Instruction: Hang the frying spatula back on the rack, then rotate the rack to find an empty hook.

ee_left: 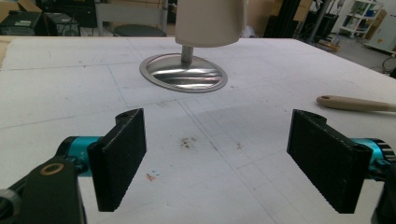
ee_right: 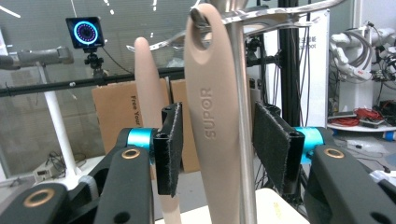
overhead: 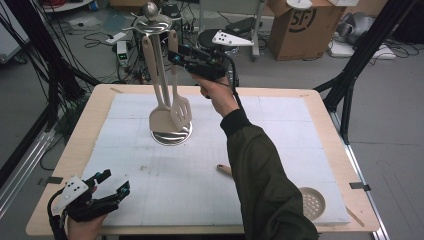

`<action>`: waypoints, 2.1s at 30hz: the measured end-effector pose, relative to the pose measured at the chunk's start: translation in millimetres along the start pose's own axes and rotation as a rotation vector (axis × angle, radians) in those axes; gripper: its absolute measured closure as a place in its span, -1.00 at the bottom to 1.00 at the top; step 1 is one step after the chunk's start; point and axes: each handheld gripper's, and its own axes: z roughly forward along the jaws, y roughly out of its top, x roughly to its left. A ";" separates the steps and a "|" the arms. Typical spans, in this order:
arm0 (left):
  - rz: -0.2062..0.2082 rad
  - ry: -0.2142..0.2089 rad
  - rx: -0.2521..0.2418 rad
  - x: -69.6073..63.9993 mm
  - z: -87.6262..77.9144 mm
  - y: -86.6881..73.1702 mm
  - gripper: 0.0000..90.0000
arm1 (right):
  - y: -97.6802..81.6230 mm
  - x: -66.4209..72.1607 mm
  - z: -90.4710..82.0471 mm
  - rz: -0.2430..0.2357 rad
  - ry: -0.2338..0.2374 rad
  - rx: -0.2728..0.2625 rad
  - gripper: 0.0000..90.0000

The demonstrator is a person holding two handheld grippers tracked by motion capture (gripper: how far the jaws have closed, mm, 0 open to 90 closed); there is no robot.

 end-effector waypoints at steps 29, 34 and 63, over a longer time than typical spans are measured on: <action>0.025 -0.040 0.005 -6.7 11.6 4.6 -0.55 | 19.6 7.5 -32.5 0.109 -0.098 -0.223 0.24; 0.027 -0.040 0.003 -6.4 10.8 4.1 -0.55 | 23.0 10.5 -32.6 0.080 -0.104 -0.243 0.51; 0.025 -0.038 0.004 -4.8 10.2 3.7 -0.55 | 24.4 15.0 -5.3 0.064 -0.103 -0.242 0.98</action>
